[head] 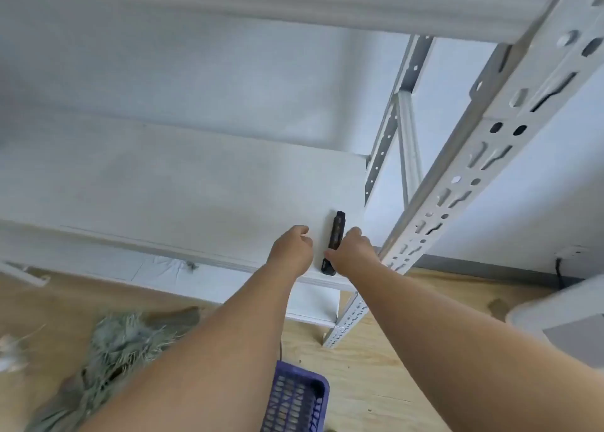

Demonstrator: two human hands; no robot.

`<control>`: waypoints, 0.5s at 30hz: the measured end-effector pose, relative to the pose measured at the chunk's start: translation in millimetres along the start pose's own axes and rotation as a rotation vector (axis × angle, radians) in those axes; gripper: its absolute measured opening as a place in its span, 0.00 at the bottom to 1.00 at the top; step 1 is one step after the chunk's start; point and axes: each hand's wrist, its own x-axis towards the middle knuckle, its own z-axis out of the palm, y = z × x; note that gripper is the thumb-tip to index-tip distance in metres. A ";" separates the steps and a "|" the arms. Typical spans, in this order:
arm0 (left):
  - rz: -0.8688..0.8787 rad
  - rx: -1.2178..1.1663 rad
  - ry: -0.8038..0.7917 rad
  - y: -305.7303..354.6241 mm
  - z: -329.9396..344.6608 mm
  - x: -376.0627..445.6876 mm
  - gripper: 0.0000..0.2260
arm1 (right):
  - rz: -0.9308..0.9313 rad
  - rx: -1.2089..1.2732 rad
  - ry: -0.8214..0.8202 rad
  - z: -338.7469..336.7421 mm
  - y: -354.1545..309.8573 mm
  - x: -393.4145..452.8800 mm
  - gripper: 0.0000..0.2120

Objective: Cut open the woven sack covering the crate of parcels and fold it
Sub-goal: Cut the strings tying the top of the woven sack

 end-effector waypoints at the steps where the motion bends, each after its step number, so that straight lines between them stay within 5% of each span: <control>1: -0.017 -0.033 -0.002 -1.2 1.4 1.8 0.20 | 0.029 0.032 0.001 1.9 -0.5 1.2 0.23; 8: -0.087 -0.297 -0.015 -19.4 13.8 -0.5 0.19 | 0.116 0.061 -0.010 31.1 4.4 14.6 0.26; 15: -0.118 -0.329 -0.033 -34.1 8.8 -16.5 0.18 | 0.175 0.207 0.030 40.9 11.9 18.4 0.16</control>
